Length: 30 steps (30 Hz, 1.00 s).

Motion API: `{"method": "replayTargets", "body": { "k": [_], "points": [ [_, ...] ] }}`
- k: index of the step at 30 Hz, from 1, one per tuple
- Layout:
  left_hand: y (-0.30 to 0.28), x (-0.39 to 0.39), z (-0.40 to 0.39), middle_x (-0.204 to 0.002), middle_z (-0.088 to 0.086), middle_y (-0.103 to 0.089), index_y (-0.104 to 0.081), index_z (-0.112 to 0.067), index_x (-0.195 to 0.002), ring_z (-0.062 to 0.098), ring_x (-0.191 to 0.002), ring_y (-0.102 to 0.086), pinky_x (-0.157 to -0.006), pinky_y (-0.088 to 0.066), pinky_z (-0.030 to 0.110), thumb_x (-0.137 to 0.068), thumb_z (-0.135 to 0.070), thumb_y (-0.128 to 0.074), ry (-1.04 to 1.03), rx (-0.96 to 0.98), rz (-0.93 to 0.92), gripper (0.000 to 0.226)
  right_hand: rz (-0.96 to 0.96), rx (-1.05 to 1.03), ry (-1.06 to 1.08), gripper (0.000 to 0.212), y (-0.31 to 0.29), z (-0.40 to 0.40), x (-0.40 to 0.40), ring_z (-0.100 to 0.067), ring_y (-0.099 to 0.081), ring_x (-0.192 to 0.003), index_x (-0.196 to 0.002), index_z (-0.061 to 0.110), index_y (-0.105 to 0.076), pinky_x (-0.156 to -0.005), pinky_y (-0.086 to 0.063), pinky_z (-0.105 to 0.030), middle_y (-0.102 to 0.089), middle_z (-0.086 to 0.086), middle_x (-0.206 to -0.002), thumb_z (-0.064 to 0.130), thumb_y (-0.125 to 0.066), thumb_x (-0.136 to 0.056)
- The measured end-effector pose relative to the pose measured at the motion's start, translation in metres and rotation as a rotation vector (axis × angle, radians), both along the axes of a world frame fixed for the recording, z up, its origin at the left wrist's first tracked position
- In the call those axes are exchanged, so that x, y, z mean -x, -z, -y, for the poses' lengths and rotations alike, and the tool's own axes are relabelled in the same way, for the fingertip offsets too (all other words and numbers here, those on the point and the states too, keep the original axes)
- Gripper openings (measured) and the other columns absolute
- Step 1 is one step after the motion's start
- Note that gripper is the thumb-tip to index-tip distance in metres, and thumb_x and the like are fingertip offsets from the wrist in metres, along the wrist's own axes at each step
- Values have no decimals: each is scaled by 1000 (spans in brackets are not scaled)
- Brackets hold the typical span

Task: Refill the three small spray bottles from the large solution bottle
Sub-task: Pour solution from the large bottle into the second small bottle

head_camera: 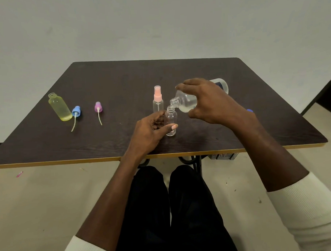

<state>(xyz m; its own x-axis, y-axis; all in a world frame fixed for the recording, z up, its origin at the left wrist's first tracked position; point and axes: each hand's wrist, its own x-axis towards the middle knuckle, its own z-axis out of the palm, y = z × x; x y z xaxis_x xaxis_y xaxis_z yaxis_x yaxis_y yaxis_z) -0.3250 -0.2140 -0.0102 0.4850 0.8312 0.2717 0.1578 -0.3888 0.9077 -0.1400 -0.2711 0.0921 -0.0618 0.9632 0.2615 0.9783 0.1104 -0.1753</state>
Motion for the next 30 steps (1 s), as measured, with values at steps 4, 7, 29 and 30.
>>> {"method": "replayTargets", "body": {
  "k": [4,7,29,30],
  "points": [
    [1,0,-1,-104,-15,-71,-62,-15,-133,-4,-96,-69,-81,-53,10,-86,-24,-78,-4,-3,-13,50,6,3,-1,79,-1,0,0,-20,-35,-140,-146,23,-44,-109,-33,-38,-43,-3,-151,15,-79,-75],
    [1,0,-1,-104,-16,-71,-61,-15,-135,-4,-97,-69,-82,-54,11,-85,-26,-79,-9,-2,-12,54,7,0,-5,79,-1,0,0,-20,-35,-140,-146,23,-44,-110,-33,-38,-43,-3,-151,14,-79,-75],
    [-1,-1,0,-104,-15,-71,-62,-23,-128,-6,-94,-69,-80,-51,8,-86,-22,-79,-1,9,-6,45,17,9,-6,79,-2,-1,1,-21,-34,-141,-145,24,-44,-112,-32,-43,-43,-3,-151,16,-80,-75],
    [-1,-1,0,-104,-14,-72,-62,-25,-127,-5,-95,-69,-80,-52,9,-86,-22,-79,0,10,-9,44,16,11,-6,79,-2,-1,2,-21,-34,-141,-145,24,-44,-112,-32,-43,-43,-3,-151,16,-80,-75]
  ]
}}
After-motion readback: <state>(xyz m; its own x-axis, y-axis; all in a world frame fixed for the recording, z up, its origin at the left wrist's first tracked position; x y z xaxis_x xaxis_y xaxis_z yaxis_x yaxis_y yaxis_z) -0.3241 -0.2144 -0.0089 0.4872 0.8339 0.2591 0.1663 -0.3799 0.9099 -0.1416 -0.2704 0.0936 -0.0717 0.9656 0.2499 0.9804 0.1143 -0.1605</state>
